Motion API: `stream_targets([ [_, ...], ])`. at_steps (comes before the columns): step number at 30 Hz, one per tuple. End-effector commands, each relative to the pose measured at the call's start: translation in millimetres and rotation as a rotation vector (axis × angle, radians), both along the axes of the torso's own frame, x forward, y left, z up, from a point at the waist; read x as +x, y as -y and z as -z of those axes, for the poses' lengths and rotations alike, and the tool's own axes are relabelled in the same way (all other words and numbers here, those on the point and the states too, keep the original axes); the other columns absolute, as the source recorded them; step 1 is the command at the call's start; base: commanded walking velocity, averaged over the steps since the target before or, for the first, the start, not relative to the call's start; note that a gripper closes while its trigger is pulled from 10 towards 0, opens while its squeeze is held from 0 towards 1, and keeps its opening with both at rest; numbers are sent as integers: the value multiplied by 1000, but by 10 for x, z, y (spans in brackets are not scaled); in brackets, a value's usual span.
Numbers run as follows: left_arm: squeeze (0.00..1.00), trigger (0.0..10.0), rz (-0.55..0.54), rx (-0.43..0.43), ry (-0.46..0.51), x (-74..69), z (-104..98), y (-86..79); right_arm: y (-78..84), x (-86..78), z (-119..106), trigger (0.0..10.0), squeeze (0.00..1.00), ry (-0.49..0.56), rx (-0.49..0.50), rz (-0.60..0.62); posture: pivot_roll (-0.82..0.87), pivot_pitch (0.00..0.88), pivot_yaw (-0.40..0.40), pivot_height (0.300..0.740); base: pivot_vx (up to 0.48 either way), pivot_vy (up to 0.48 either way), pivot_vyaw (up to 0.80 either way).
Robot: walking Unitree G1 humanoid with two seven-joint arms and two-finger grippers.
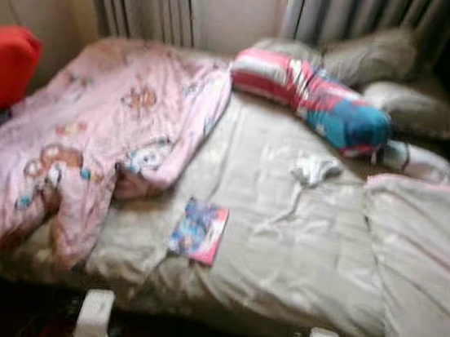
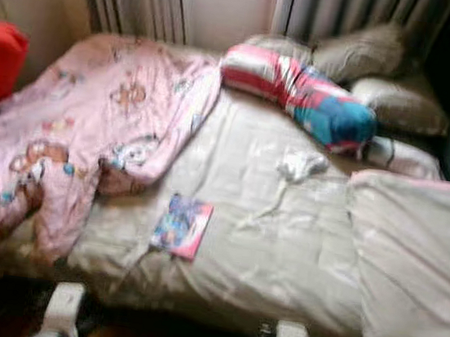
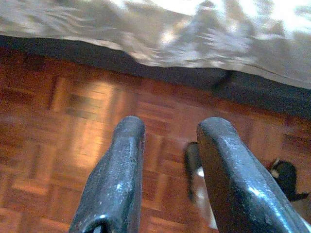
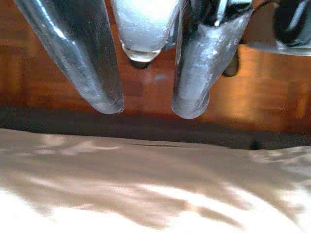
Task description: Clean up the room
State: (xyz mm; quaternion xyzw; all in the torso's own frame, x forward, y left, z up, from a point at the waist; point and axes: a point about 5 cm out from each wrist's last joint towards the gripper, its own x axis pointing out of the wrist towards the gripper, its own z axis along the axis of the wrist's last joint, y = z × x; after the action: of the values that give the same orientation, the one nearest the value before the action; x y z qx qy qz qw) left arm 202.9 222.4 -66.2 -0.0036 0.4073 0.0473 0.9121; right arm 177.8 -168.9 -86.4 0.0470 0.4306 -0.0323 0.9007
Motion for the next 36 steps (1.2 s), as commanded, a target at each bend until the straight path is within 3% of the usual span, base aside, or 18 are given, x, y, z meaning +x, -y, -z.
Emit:
stream_targets([
  [1,0,10000,3,-13,-12,-6,16,43,84,-49,16,10000,0,-15,-14,21,-60,47,59,740,0,368,0],
  [28,0,10000,17,0,-6,14,6,50,66,-46,18,10000,0,-19,-12,21,-66,3,66,740,0,366,0],
  [36,0,10000,14,14,3,25,-5,36,83,-31,8,10000,0,-7,-12,39,-63,14,65,740,0,0,0],
])
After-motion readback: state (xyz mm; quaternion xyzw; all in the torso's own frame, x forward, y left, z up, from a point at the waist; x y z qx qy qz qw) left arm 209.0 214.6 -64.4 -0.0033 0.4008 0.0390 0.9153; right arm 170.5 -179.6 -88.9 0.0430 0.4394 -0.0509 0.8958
